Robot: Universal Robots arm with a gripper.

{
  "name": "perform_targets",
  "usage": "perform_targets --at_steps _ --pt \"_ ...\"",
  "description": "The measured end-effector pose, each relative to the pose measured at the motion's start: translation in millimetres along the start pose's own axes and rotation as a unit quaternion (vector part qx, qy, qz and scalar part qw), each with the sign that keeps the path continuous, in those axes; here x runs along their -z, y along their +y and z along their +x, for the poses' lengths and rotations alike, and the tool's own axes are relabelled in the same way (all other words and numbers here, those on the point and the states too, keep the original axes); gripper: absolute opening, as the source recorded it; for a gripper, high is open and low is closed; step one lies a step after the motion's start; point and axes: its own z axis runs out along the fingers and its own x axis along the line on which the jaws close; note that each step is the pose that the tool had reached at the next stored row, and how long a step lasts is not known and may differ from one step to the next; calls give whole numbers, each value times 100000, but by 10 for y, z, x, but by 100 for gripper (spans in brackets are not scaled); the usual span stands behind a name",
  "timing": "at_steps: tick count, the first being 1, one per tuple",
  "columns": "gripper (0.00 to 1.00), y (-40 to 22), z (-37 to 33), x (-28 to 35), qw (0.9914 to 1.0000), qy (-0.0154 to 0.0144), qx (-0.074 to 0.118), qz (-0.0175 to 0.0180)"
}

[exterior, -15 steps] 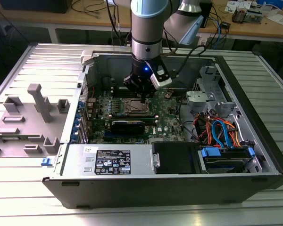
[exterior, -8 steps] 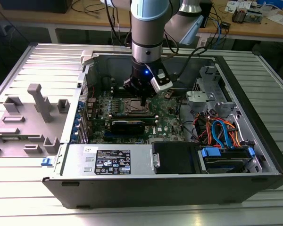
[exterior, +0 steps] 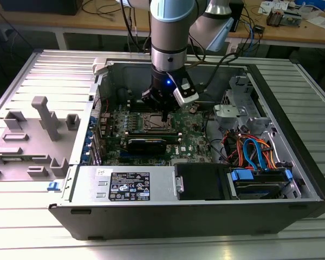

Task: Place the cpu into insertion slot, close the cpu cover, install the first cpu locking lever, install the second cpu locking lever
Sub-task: 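Install the second cpu locking lever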

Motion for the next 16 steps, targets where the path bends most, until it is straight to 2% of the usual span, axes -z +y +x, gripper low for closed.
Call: perform_targets --at_steps 8,13,16 --pt "11 -19 0 2 100000 5 6 10" --pt "11 -116 2 1 100000 1 4 7" --pt "11 -135 3 4 100000 2 -1 12"
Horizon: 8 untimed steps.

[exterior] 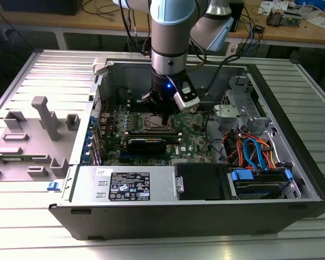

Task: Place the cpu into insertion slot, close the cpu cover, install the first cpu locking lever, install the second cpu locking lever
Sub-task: 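Install the second cpu locking lever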

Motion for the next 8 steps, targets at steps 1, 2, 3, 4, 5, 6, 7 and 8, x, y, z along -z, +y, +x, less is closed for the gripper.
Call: perform_targets --at_steps 1,2,3,4,5,6,7,8 --pt "11 -2 0 10 100000 9 -8 12" --pt "11 -2 0 27 100000 4 -5 1" --pt "11 -3 -1 43 100000 5 1 0" --pt "11 -5 -2 81 100000 5 1 -1" --pt "11 -6 -2 96 100000 4 1 -6" --pt "11 -11 -1 102 100000 1 4 -11" --pt "11 -37 5 103 100000 6 12 -5" --pt "11 -65 13 103 100000 6 4 -5"
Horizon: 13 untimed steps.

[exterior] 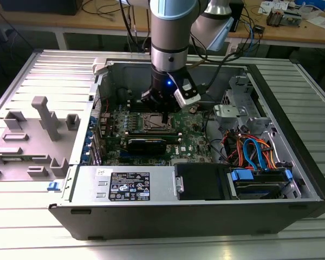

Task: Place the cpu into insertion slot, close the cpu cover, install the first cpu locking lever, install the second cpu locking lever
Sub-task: 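Install the second cpu locking lever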

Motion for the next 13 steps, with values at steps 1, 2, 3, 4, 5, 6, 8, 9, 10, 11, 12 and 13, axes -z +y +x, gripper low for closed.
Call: perform_targets --at_steps 1,2,3,4,5,6,8,9,10,11,12,13 --pt "11 -25 5 0 100000 -2 0 -2" --pt "11 -53 15 1 100000 3 2 3" --pt "11 -82 23 1 100000 1 -2 3" --pt "11 -114 33 1 100000 -4 0 -2" --pt "11 -134 44 2 100000 -5 -5 3" --pt "11 -146 65 2 100000 1 -19 6" --pt "11 -168 123 3 100000 1 3 -20" --pt "11 -176 146 3 100000 -1 -1 -43" --pt "11 -190 198 3 100000 -3 -7 -172" --pt "11 -193 227 -3 99999 -8 -17 -381" --pt "11 -196 240 -10 99999 -2 -18 -500" --pt "11 -198 250 -21 99998 -10 -22 -605"
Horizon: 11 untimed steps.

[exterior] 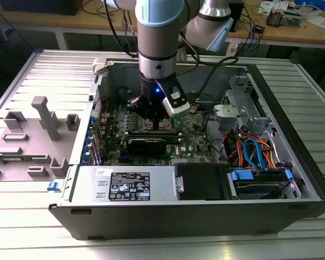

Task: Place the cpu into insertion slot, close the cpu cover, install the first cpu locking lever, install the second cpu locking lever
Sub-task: 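Install the second cpu locking lever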

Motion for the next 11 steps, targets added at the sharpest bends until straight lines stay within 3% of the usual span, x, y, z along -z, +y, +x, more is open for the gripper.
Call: perform_targets --at_steps 11 --pt "11 -3 8 -18 100000 0 -6 -287"
